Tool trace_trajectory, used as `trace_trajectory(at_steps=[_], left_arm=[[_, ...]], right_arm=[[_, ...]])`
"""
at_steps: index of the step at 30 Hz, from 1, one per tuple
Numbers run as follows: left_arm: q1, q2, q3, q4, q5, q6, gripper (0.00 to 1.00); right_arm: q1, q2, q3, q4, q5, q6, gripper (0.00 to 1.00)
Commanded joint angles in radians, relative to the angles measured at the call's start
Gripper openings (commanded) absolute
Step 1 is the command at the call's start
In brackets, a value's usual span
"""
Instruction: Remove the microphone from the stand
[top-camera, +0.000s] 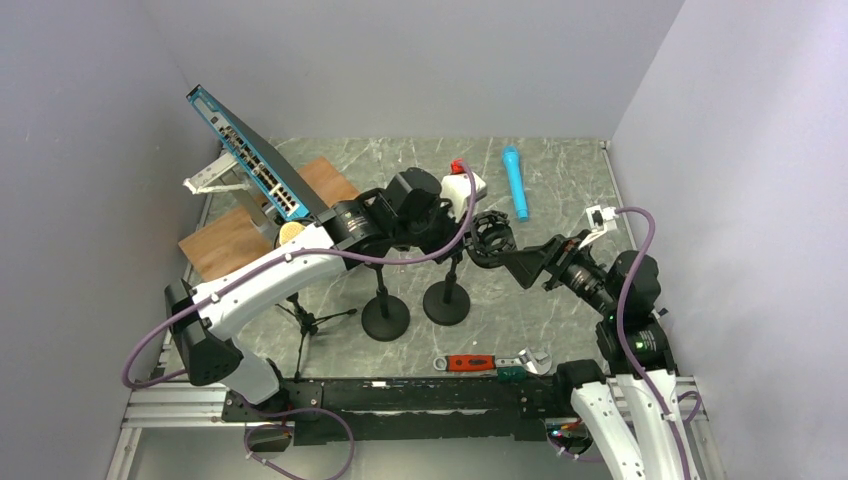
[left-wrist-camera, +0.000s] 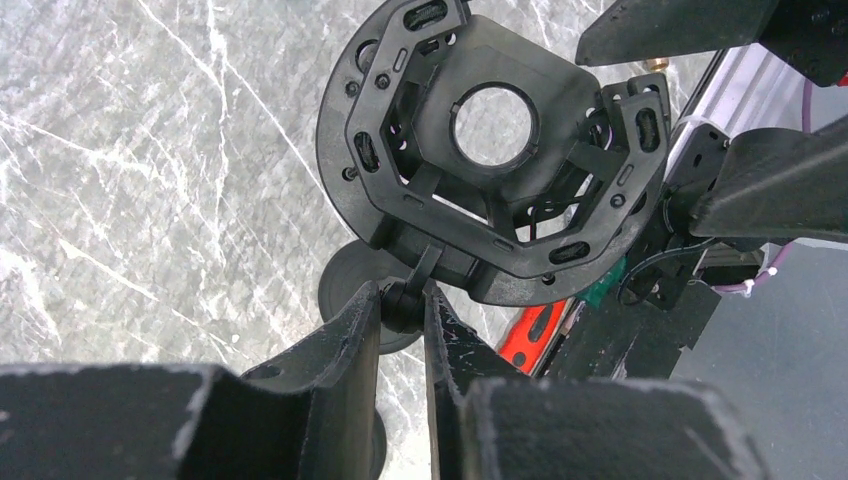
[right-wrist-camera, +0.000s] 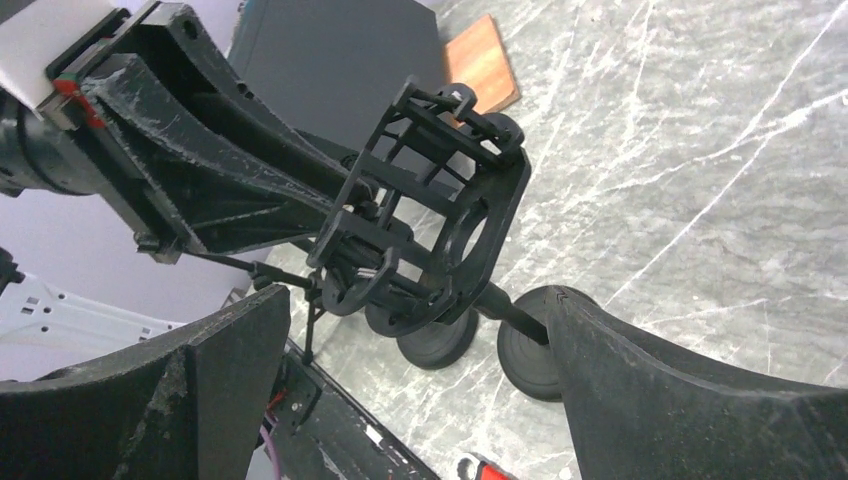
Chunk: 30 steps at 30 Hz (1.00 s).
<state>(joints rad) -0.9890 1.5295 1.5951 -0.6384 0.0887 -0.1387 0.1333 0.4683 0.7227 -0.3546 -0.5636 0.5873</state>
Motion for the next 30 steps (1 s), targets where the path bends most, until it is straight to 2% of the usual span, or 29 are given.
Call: trace_trajectory(at_steps=[1,13,17,22,30], left_arm=[[-0.006,0.069,-0.05,-0.136,-0.026,-0.005,0.1],[-0.046,0.094,-0.081,-0.15,-0.139,-0.004,0.09],[-0.052,0.083,-0.085,-0.162,-0.16,-0.009,0.11],[-0.059,0.069,-0.067,-0.187,-0.201,-0.019,0.21],[-0.063,0.043,0.034,-0.233,-0.229,-0.011,0.52]], right_arm=[[0.001,0.026,0.024,-0.011,0.028,0.015,1.0],[0.002,0.059,0.001,-0.015,0.025,0.033,1.0],[0.001,0.089,0.054,-0.071,0.066,0.069,1.0],[0.002,0.14,0.14,-0.114,0.053,0.062,1.0],[0.001,0.203,0.123,-0.053,-0.059,0.071,1.0]])
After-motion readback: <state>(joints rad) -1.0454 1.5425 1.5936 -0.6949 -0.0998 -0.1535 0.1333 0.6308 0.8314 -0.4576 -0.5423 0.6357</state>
